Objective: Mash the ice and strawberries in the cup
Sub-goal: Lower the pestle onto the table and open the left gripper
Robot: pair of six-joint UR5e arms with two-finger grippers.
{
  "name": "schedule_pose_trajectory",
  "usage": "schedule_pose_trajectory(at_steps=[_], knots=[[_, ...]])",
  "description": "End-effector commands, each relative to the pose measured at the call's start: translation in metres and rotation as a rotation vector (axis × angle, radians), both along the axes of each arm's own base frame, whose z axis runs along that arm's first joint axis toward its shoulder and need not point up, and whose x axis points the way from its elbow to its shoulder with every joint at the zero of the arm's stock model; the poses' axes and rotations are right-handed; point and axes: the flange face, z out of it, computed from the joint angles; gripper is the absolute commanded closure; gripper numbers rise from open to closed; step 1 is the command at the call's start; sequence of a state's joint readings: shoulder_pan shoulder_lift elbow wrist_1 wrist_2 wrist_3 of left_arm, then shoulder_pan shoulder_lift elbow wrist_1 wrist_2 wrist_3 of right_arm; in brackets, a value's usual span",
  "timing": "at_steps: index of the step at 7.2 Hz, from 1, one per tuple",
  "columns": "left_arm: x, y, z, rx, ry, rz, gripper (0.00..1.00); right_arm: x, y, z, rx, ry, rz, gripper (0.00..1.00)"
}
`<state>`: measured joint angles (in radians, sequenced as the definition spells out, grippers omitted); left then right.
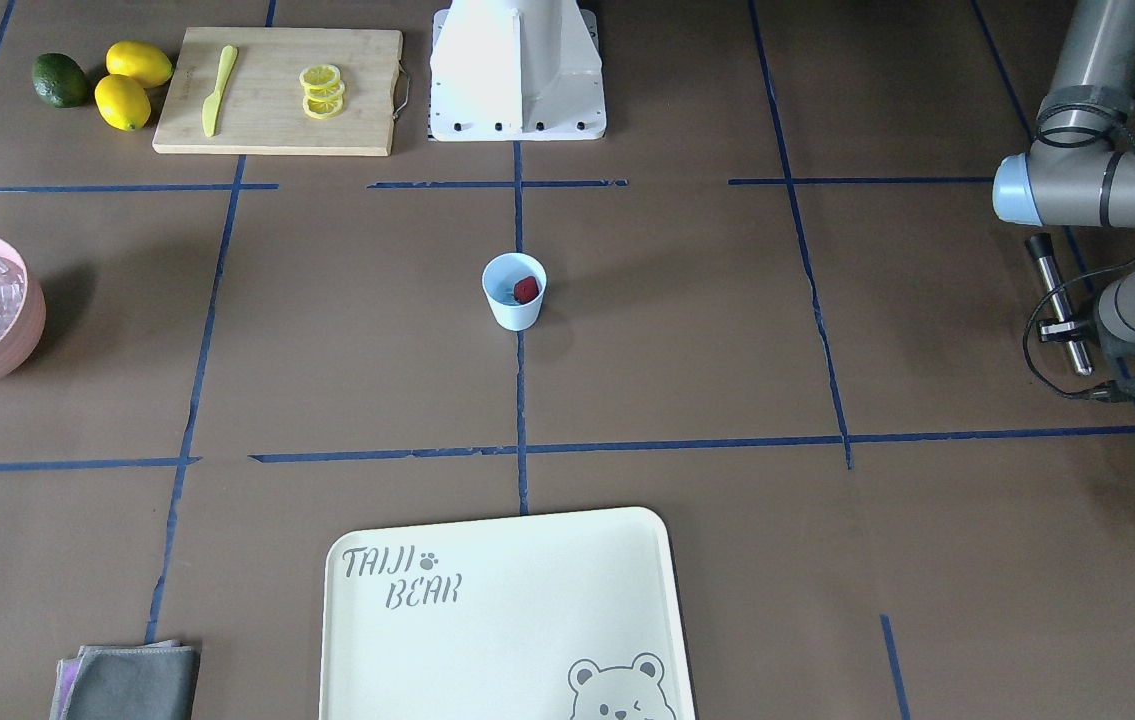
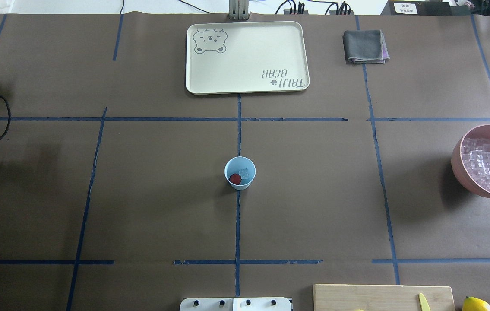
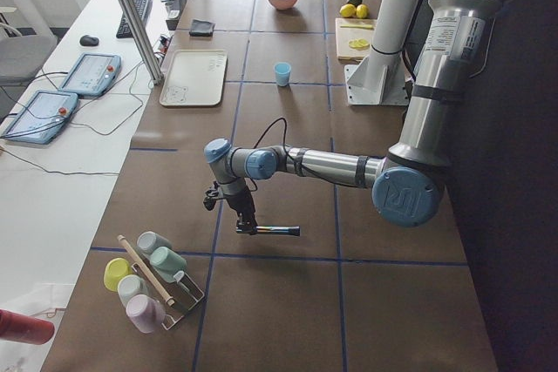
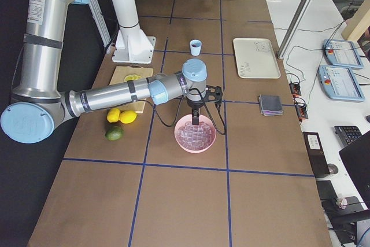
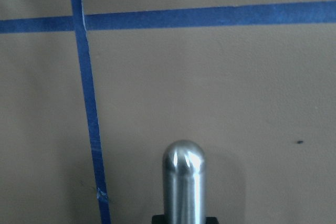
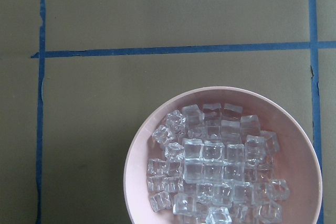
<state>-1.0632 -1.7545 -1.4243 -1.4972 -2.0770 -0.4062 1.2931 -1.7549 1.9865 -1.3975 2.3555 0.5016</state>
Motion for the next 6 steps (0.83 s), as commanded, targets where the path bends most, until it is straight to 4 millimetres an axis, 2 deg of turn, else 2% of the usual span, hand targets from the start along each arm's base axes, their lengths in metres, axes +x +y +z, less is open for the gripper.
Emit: schedule_pose_trajectory(at_steps=[1,3,4,5,6], knots=[[0.0,0.0,0.0,0.0,0.0,0.001,0.36,0.0,0.0,0.0,0.0,-0.001,0.0,0.0],[0.0,0.0,-0.001,0.002,0.001,0.003,0.2,0.0,0.0,0.0,0.0,-0.001,0.0,0.0],[-0.006,-0.005,-0.014,0.027,0.016,-0.008,0.0,0.0,0.0,0.0,0.0,-0.001,0.0,0.0],[-0.025,-0.013,-0.045,0.064,0.074,-0.047,0.0,0.002,0.0,0.0,-0.002,-0.001,0.003,0.0],[-0.047,-0.018,-0.083,0.068,0.207,-0.096,0.0,0.01,0.0,0.003,-0.005,-0.014,0.003,0.0]])
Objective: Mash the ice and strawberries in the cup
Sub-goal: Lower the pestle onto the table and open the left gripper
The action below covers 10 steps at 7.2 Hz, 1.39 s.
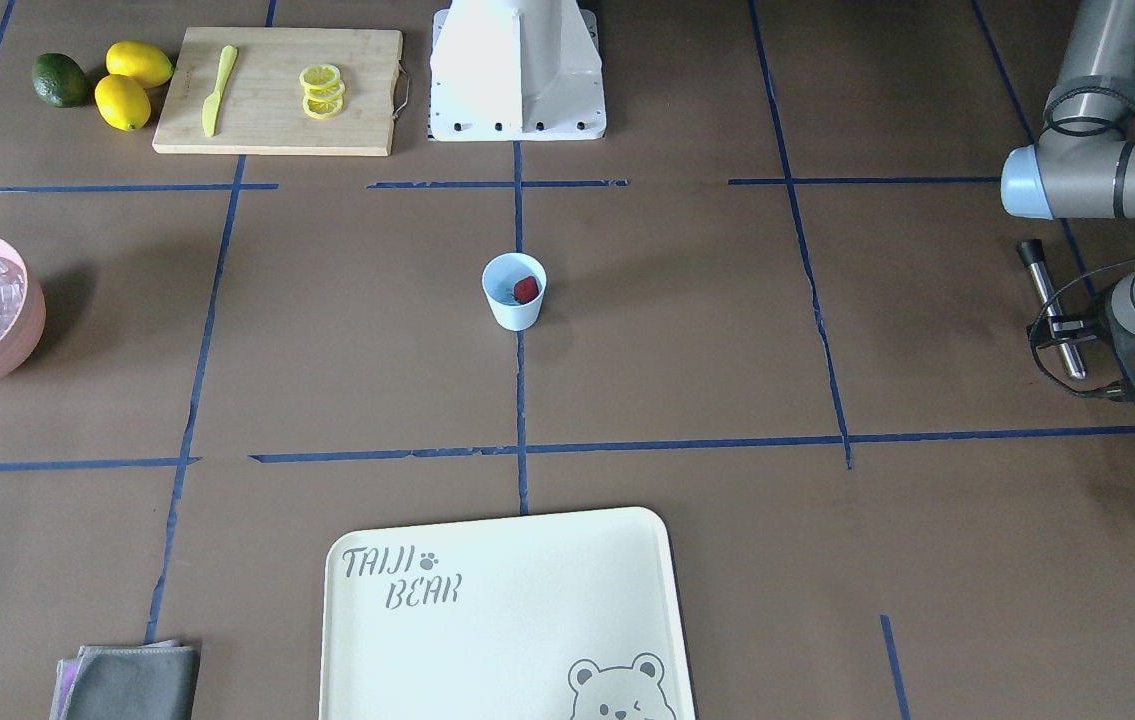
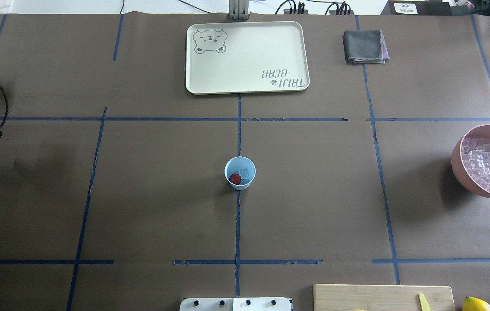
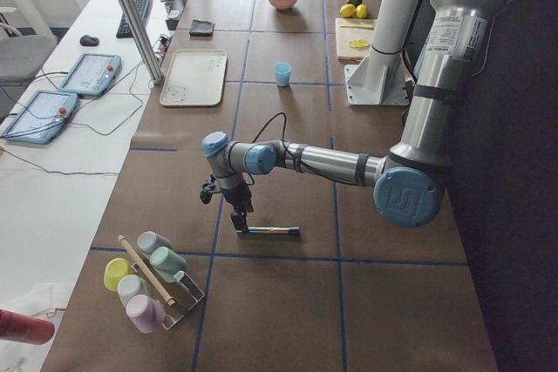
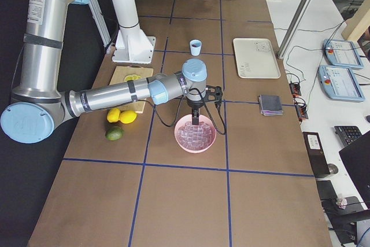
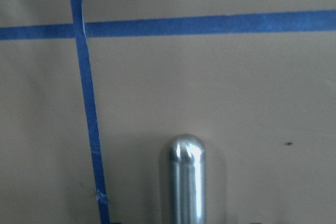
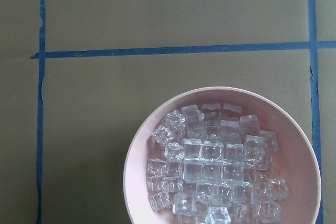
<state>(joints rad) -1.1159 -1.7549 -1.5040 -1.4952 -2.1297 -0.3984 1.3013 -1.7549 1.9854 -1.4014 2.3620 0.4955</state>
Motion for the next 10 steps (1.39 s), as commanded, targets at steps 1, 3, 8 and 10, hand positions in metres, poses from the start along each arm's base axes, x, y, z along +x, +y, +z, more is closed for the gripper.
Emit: schedule_pose_trajectory(at_steps=[1,3,8,10], knots=[[-0.052,-0.003,-0.086,0.083,0.183,-0.087,0.0,0.021,0.003,0.011,0.027,-0.014,-0.022,0.0],[-0.141,0.036,-0.112,0.206,0.295,-0.1,0.0,0.052,0.01,0.041,0.036,0.024,-0.079,0.0],[-0.241,0.055,0.022,0.193,0.374,-0.027,0.0,0.095,0.019,0.074,0.04,0.062,-0.186,0.0],[-0.244,0.052,0.028,0.155,0.368,-0.068,0.0,0.095,0.018,0.074,0.042,0.062,-0.184,0.0]])
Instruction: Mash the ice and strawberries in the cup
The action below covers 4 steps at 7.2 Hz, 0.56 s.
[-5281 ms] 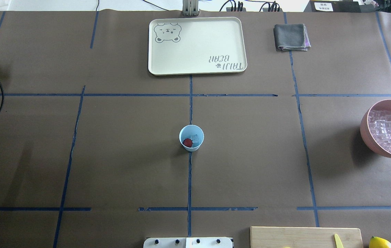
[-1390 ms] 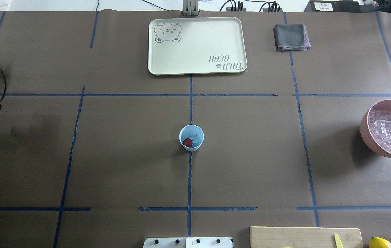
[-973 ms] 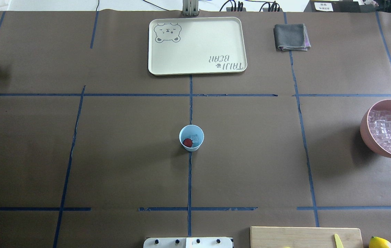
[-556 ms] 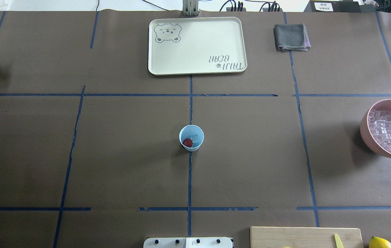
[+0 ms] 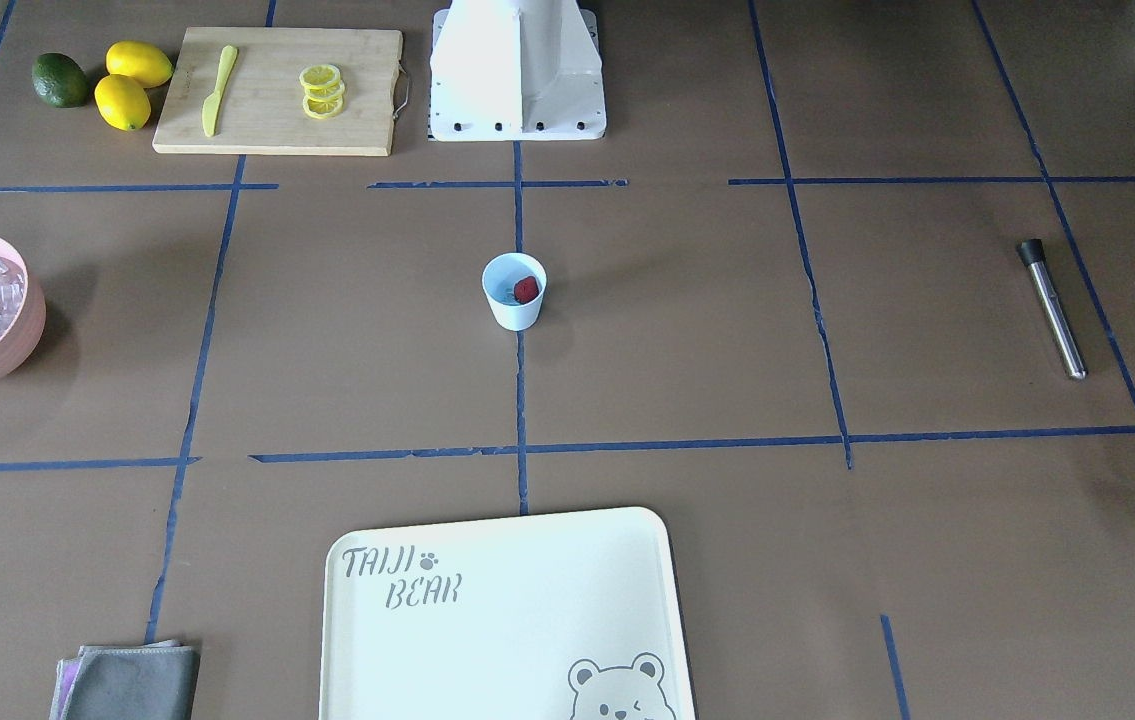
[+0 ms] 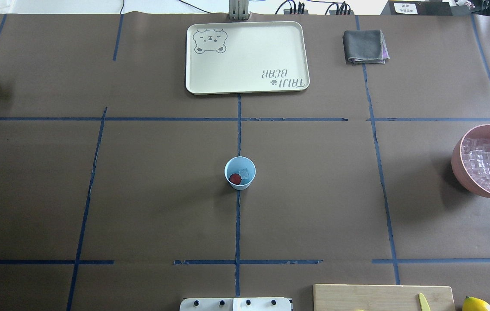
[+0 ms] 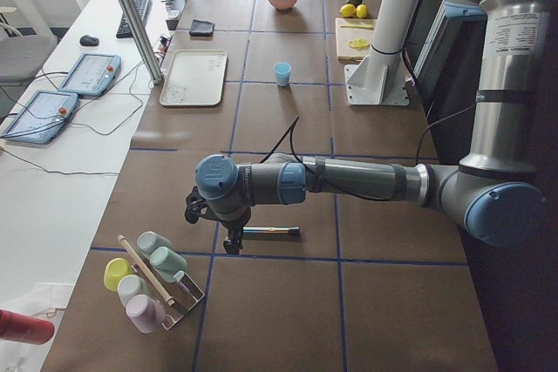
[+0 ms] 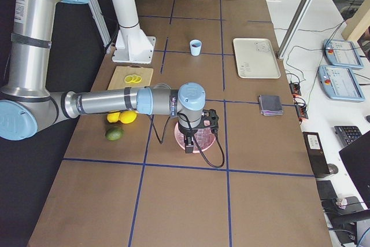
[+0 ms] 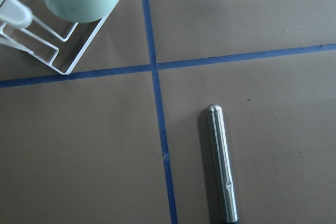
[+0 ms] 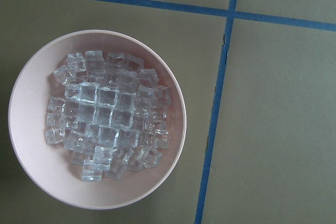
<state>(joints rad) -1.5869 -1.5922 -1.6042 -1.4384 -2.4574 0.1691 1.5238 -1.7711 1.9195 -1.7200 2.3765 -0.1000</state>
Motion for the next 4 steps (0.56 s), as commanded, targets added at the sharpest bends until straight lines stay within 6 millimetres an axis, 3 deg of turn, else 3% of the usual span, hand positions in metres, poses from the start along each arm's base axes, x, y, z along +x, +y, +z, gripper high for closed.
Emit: schedule_pose_trajectory(at_steps=[1,4], knots=[[-0.002,-0.004,-0.002,-0.071,-0.005,-0.064,0.0,0.001,0.0,0.002,-0.002,0.007,0.0,0.0],[-0.009,-0.001,-0.023,-0.022,-0.12,-0.081,0.0,-0.003,-0.008,0.006,-0.006,0.021,-0.01,0.0]])
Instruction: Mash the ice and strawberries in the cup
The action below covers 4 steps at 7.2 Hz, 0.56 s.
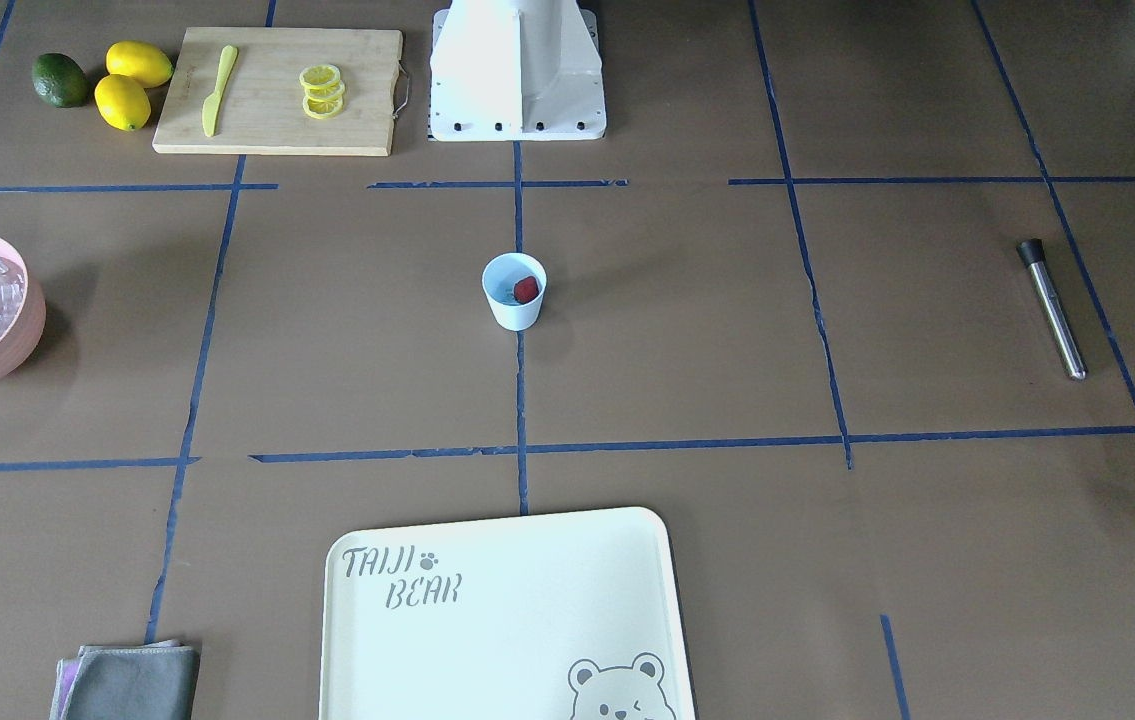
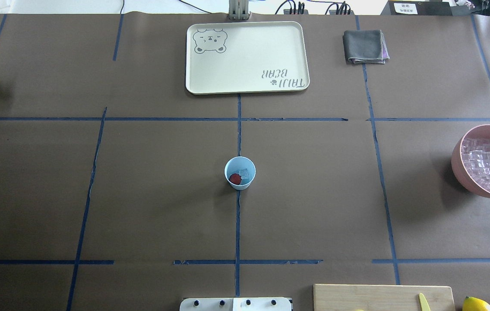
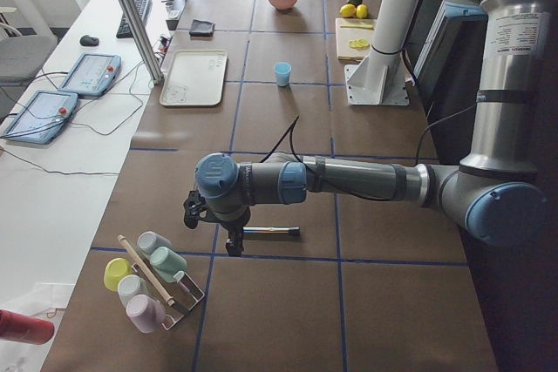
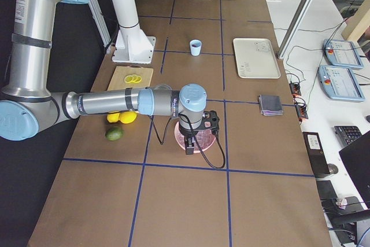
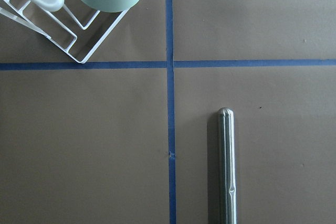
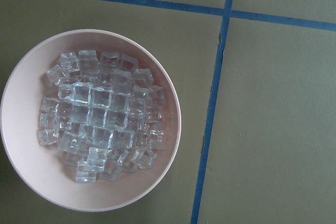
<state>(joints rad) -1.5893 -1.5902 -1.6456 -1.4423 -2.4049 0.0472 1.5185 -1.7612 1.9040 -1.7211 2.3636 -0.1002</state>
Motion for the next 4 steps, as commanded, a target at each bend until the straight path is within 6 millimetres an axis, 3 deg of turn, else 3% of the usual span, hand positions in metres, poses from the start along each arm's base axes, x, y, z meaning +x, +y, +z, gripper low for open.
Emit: schedule_pose_trajectory(at_steps=[1,3,4], knots=[[-0.004,-0.001,-0.009,0.026,-0.065,0.002,0.0,-0.002,-0.003,0.003,-0.001,0.024,-0.007,0.0],[-0.004,0.0,-0.012,0.024,-0.063,0.001,0.0,-0.002,-0.001,0.0,0.005,0.023,-0.009,0.0],[-0.001,0.014,-0.006,0.019,-0.061,0.007,0.0,-0.001,-0.003,0.0,0.006,0.041,-0.006,0.0]])
